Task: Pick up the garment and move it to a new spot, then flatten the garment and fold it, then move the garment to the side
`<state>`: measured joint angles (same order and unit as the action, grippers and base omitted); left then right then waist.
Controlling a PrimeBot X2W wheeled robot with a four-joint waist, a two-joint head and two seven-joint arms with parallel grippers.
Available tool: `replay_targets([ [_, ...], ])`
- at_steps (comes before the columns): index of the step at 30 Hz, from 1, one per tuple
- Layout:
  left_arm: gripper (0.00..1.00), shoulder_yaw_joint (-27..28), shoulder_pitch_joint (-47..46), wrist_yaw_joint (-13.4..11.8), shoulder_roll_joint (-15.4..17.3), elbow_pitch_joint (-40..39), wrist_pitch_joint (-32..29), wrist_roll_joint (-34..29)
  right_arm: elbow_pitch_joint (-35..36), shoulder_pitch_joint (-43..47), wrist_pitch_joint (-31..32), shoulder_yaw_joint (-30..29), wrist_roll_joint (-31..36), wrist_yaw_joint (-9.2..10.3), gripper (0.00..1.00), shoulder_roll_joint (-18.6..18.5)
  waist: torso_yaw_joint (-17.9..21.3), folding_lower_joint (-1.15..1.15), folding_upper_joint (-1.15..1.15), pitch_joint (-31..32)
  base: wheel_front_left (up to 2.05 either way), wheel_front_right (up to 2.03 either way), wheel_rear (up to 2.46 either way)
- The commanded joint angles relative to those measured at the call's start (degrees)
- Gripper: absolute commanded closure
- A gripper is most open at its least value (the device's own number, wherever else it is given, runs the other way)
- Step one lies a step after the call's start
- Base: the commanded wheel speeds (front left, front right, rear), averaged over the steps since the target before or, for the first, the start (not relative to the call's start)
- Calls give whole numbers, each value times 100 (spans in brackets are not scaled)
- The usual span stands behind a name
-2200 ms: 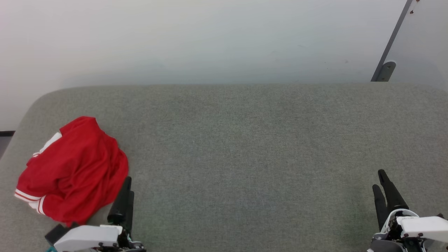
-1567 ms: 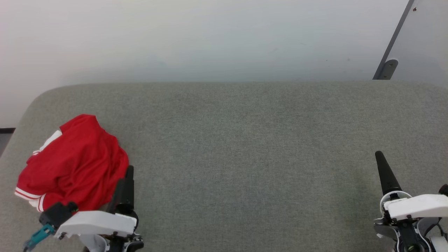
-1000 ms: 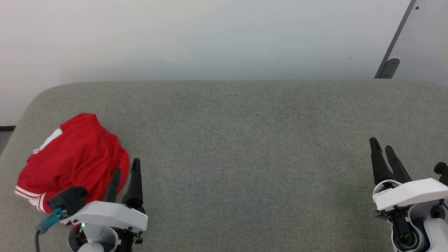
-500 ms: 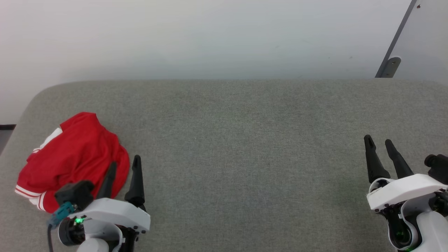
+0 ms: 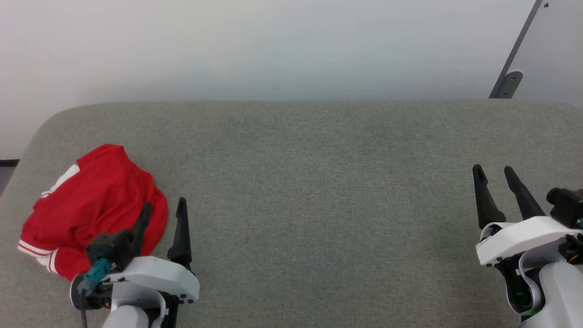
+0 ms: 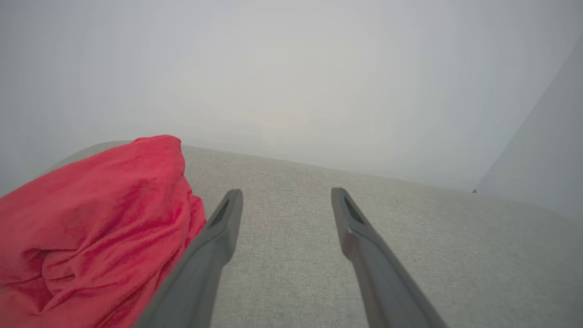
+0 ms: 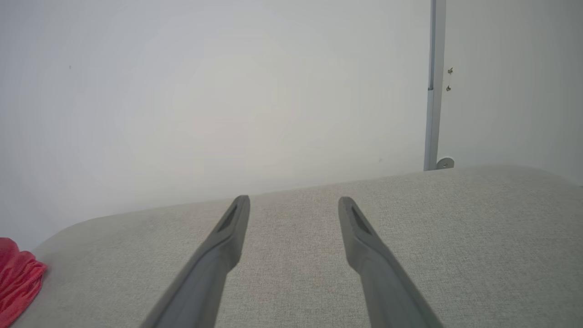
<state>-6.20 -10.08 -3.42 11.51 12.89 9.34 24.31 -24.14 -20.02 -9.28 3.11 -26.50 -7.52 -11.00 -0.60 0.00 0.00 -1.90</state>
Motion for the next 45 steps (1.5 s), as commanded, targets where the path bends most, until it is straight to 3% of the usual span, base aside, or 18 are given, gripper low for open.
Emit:
replay_targets([
  [1, 0, -38, -132, -45, 65, -37, 62, -200, 19, -163, -62, 6, 177, 4, 0, -51, -2, 0, 0, -12, 0, 0, 0],
  [20, 0, 1, -24, -12, 71, 61, 292, -918, -93, -169, -300, 18, 675, 4, 0, -79, -55, 0, 0, 54, 0, 0, 0],
  [45, 0, 233, 192, 292, -87, 111, 564, -1960, 306, 274, -568, -206, 1144, 6, 0, -45, -212, 0, 0, 121, 0, 0, 0],
])
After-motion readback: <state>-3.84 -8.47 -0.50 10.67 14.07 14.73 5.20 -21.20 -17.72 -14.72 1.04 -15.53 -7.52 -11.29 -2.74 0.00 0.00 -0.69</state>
